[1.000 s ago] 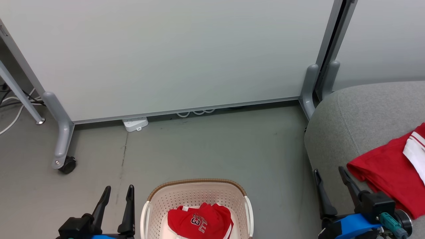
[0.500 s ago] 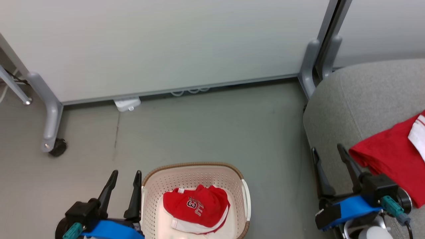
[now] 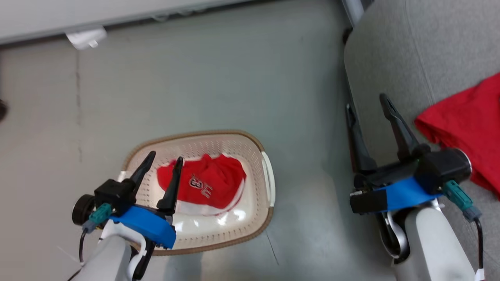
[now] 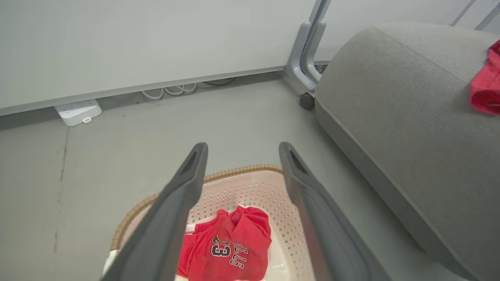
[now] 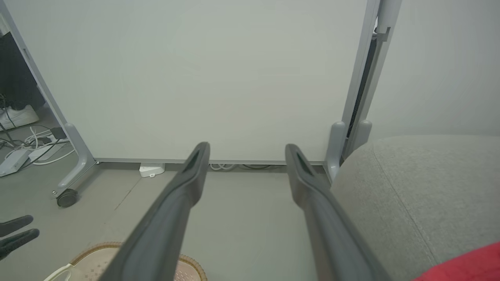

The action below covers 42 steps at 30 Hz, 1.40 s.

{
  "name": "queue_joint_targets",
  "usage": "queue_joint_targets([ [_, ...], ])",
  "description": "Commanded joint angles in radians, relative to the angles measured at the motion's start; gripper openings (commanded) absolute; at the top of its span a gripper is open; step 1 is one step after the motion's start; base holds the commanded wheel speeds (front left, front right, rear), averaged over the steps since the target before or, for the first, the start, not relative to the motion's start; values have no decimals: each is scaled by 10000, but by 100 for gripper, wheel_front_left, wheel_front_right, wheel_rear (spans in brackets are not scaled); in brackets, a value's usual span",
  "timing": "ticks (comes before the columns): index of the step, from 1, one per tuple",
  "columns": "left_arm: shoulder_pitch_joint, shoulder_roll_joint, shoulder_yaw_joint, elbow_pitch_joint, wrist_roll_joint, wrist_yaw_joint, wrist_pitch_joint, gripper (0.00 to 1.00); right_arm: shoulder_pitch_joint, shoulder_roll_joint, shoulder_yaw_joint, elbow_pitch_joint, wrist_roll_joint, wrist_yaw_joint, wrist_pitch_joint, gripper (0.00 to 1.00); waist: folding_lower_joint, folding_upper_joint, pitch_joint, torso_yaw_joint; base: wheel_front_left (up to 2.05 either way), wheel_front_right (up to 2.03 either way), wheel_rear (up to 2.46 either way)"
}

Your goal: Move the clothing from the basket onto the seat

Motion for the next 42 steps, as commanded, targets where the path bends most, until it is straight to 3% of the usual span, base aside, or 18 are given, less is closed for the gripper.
queue_joint_targets([
  [1, -288, 146, -74, 175, -79, -22, -32, 100, -268, 28, 133, -6, 102, -11, -88, 100, -3, -1, 1149, -760, 0, 0, 0],
  [10, -1960, 1044, -1736, 1895, -577, -20, -20, 100, -1374, 30, 974, 232, 776, -11, -714, 100, -3, -1, 2924, -1983, 0, 0, 0],
  [18, -3118, 1660, -2483, 3205, -965, -11, 312, 100, -1669, 31, 1529, 334, 1426, -11, -1087, 100, -3, -1, 4065, -2846, 0, 0, 0],
  [21, -3495, 1902, -2489, 3650, -976, -1, 417, 100, -1720, 31, 1694, 368, 1590, -11, -1146, 100, -3, -1, 4386, -3072, 0, 0, 0],
  [27, -4058, 2086, -2214, 4439, -1047, 574, 533, 100, -1888, 30, 1944, 273, 1912, -11, -1161, 100, -3, -1, 4751, -3312, 0, 0, 0],
  [35, -4161, 1970, -2189, 5334, -1332, 658, 1296, 100, -1870, 30, 2053, 157, 2114, -11, -1152, 100, -3, -1, 4830, -3367, 0, 0, 0],
  [36, -4135, 1937, -2221, 5420, -1348, 606, 1397, 92, -1878, 28, 2056, 156, 2145, -11, -1152, 100, -3, -1, 4814, -3366, 0, 0, 0],
  [37, -4122, 1908, -2269, 5480, -1343, 581, 1470, 39, -1885, 28, 2042, 155, 2159, -11, -1152, 100, -3, -1, 4795, -3361, 0, 0, 0],
  [38, -4099, 1869, -2311, 5541, -1360, 561, 1551, 0, -1888, 29, 2021, 154, 2162, -11, -1152, 100, -3, -1, 4772, -3353, 0, 0, 0],
  [42, -4151, 1767, -2397, 5666, -1427, 469, 1649, 0, -1870, 29, 1951, 148, 2120, -11, -1153, 100, -3, -1, 4704, -3321, 0, 0, 0],
])
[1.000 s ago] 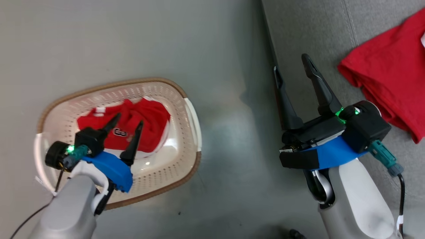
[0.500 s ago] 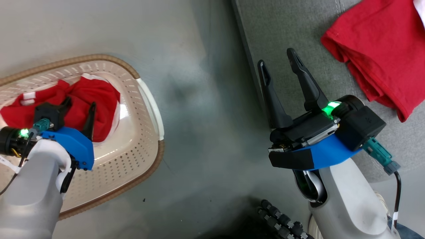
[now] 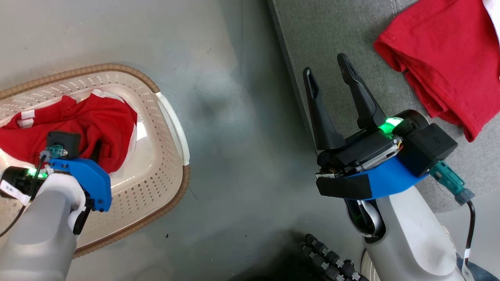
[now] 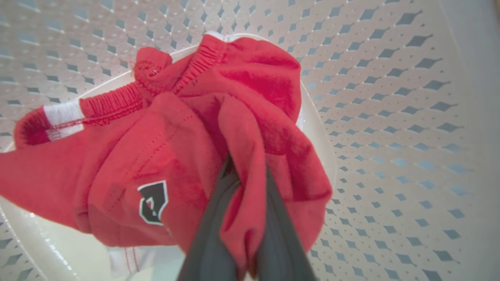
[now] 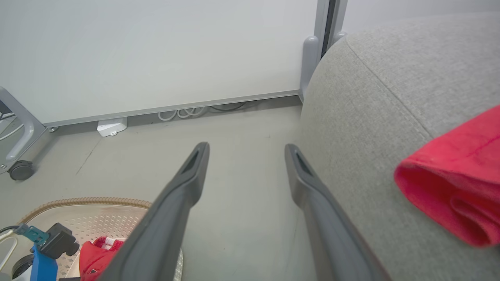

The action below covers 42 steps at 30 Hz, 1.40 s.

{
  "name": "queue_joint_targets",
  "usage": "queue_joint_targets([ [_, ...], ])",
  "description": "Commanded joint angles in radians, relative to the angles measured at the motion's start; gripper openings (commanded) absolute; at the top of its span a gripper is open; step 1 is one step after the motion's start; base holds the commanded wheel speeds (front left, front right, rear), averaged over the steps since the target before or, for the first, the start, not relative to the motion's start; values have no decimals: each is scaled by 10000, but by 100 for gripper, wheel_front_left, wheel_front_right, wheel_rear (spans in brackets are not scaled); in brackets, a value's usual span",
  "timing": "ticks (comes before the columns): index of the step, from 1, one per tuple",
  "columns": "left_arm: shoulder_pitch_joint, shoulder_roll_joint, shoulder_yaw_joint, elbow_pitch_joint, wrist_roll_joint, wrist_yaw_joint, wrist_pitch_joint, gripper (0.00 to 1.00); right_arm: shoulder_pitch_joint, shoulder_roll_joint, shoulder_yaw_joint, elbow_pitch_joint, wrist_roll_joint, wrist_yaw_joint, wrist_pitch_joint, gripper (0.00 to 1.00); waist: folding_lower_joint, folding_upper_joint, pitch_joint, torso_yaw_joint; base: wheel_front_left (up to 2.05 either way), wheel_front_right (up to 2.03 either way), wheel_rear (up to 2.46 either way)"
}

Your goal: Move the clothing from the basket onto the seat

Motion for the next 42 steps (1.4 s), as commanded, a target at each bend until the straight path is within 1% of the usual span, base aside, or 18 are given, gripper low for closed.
queue_joint_targets([
  [1, -87, 14, -38, 57, -27, -29, -9, 0, -96, 29, -41, -48, -24, -11, -4, 100, 0, 0, -15, 16, 0, 0, 0],
  [9, -77, -81, -130, 257, -102, -92, -149, 0, -56, 29, 38, 67, -16, -11, -5, 100, 0, 0, -166, 83, 0, 0, 0],
  [12, 37, -235, -168, 403, -163, -80, -210, 0, -71, 29, 16, 164, -44, -11, -5, 100, 0, 0, -450, 160, 0, 0, 0],
  [15, 125, -491, -217, 530, -214, -105, -402, 0, 14, 29, -55, 309, -143, -11, -4, 100, 0, 0, -959, 331, 0, 0, 0],
  [20, 371, -1051, -341, 753, -346, -244, -887, 0, 293, 24, -218, 703, -325, -11, -4, 100, 0, 0, -2264, 762, 0, 0, 0],
  [21, 371, -1051, -341, 753, -346, -244, -887, 0, 293, 24, -218, 703, -325, -11, -4, 100, 0, 0, -2264, 762, 0, 0, 0],
  [22, 507, -1285, -431, 818, -381, -302, -1067, 0, 516, 21, -315, 924, -455, -11, -6, 100, 0, 0, -2904, 1003, 0, 0, 0],
  [25, 660, -1626, -595, 813, -419, -389, -1310, 0, 811, 15, -507, 1256, -686, -11, -4, 100, 0, 0, -3835, 1410, 0, 0, 0],
  [26, 660, -1626, -595, 813, -419, -389, -1310, 0, 811, 15, -507, 1256, -686, -11, -4, 100, 0, 0, -3835, 1410, 0, 0, 0],
  [27, 793, -1831, -727, 769, -454, -432, -1430, 0, 1047, 15, -647, 1465, -801, -11, -4, 100, 0, 0, -4435, 1709, 0, 0, 0],
  [28, 793, -1831, -727, 769, -454, -432, -1430, 0, 1047, 15, -647, 1465, -801, -11, -4, 100, 0, 0, -4435, 1709, 0, 0, 0],
  [34, 1272, -2241, -1087, 409, -629, -489, -1618, 0, 1716, 12, -839, 1882, -928, -11, 116, 100, 0, 0, -6152, 2383, 0, 0, 0],
  [37, 1471, -2380, -1444, -84, -795, -496, -1647, 0, 2112, 12, -1004, 1956, -987, -11, 273, 100, 0, 0, -6876, 2705, 0, 0, 0],
  [42, 1415, -2551, -2070, -960, -1199, -487, -1676, 0, 2796, 14, -1225, 1871, -1028, -9, 552, 100, 0, 0, -7771, 3225, 0, 0, 0],
])
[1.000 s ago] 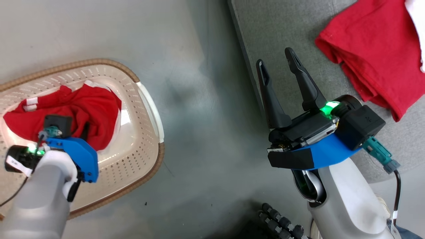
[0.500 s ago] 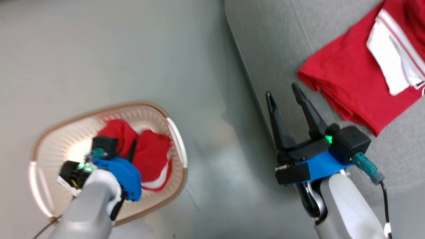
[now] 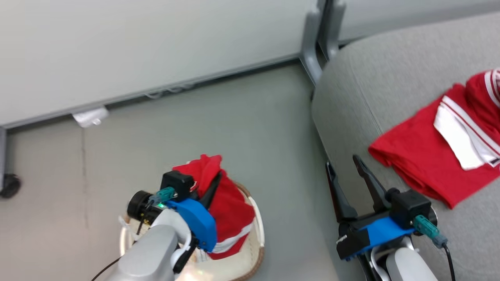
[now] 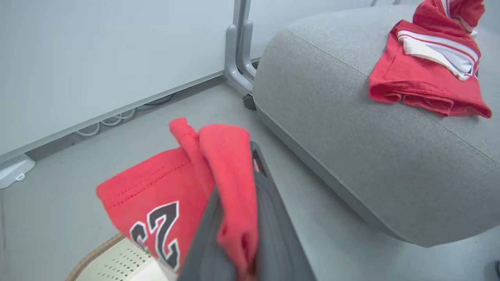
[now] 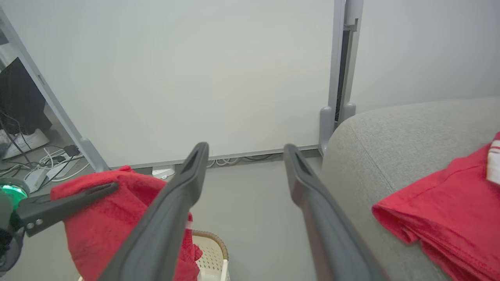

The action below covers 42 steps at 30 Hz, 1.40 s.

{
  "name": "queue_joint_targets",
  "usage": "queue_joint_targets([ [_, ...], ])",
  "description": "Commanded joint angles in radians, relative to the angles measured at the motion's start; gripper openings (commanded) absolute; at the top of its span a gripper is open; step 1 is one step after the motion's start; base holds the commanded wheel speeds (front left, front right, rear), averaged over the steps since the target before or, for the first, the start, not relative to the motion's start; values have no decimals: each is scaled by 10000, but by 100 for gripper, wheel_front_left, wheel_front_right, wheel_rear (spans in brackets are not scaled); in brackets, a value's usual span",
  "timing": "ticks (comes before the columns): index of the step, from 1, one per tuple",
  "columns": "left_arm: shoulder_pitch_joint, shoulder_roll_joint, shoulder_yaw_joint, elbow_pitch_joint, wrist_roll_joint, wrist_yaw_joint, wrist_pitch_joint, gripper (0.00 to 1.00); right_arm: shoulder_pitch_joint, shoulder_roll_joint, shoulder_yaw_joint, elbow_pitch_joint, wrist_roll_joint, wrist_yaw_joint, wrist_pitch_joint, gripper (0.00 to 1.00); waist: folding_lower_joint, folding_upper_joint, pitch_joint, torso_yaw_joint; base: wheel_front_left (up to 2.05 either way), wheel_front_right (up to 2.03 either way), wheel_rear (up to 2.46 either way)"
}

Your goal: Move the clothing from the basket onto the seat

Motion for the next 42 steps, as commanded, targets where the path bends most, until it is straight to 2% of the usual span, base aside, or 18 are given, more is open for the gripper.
queue_joint_targets([
  [1, -27, -21, -113, -131, -68, -14, -47, 0, 242, -6, -36, -34, -23, -7, 62, 100, 4, 0, -933, 802, 0, 0, 0],
  [13, -933, -427, -1180, -1246, -1150, -15, 78, 0, 1056, -6, 40, -411, 70, -7, 656, 100, 4, 0, -2141, 1357, 0, 0, 0],
  [29, -1642, -497, -2120, -1366, -1997, 44, 155, 0, 1044, -7, 379, -509, 161, -7, 814, 100, 4, 0, -2153, 1155, 0, 0, 0],
  [42, -1909, -498, -2636, -1299, -2412, 201, 69, 0, -256, -6, 2201, 255, 485, -7, 1054, 100, 4, 0, -1907, 988, 0, 0, 0],
])
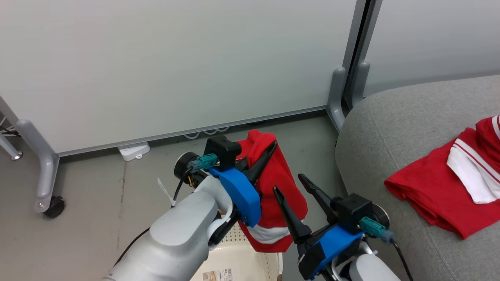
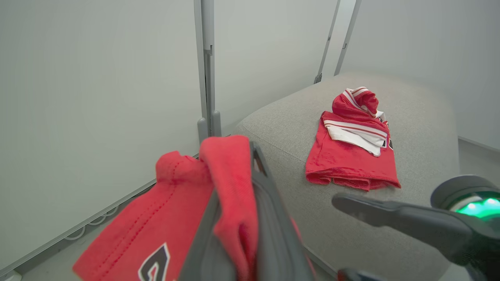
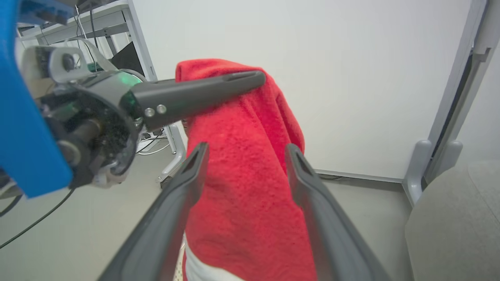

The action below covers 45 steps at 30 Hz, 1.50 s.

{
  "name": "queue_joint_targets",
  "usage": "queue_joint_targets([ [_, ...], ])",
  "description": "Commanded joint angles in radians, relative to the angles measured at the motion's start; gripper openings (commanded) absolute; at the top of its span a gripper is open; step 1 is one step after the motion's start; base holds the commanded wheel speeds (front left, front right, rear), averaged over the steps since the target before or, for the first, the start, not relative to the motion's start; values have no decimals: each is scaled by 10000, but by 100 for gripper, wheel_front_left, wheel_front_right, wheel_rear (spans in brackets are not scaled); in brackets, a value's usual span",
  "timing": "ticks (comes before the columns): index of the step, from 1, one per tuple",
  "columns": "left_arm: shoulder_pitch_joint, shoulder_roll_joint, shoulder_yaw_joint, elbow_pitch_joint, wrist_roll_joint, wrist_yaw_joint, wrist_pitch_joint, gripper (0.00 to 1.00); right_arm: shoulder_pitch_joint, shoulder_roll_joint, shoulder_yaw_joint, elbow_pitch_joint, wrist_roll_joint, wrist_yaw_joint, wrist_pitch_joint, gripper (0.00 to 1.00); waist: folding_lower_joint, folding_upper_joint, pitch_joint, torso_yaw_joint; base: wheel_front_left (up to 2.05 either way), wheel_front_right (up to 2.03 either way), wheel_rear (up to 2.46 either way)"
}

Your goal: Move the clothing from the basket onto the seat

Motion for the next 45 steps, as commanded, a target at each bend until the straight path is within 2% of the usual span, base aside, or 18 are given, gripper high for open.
queue_joint_targets([
  [1, -179, 20, -50, 1, -90, 60, -60, 0, -266, -6, 167, 156, 65, -7, -30, 100, 0, 0, 52, 14, 0, 0, 0],
  [12, -319, 18, -438, 17, -367, 118, -119, 0, -1532, -7, 1146, 1931, 23, -7, -292, 100, 0, 0, 131, 83, 0, 0, 0],
  [19, -392, 19, -649, -46, -553, 133, -142, 0, -2366, -7, 1186, 3419, 24, -9, -591, 100, 0, 0, 53, 103, 0, 0, 0],
  [25, -391, 19, -854, -175, -718, 144, -157, 0, -2742, -6, 1365, 4336, 460, -9, -651, 100, 0, 0, 15, 183, 0, 0, 0],
  [26, -397, 19, -882, -196, -742, 146, -161, 0, -2810, -9, 1406, 4494, 540, -9, -651, 72, 0, 0, 6, 195, 0, 0, 0],
  [28, -412, 19, -944, -220, -803, 160, -168, 0, -2895, -7, 1520, 4819, 745, -9, -635, 0, 0, 0, -12, 219, 0, 0, 0],
  [45, -489, 19, -1025, -269, -919, 243, -191, 0, -3345, -9, 2213, 5833, 1614, -9, -1187, 0, 0, 0, -119, 47, 0, 0, 0],
])
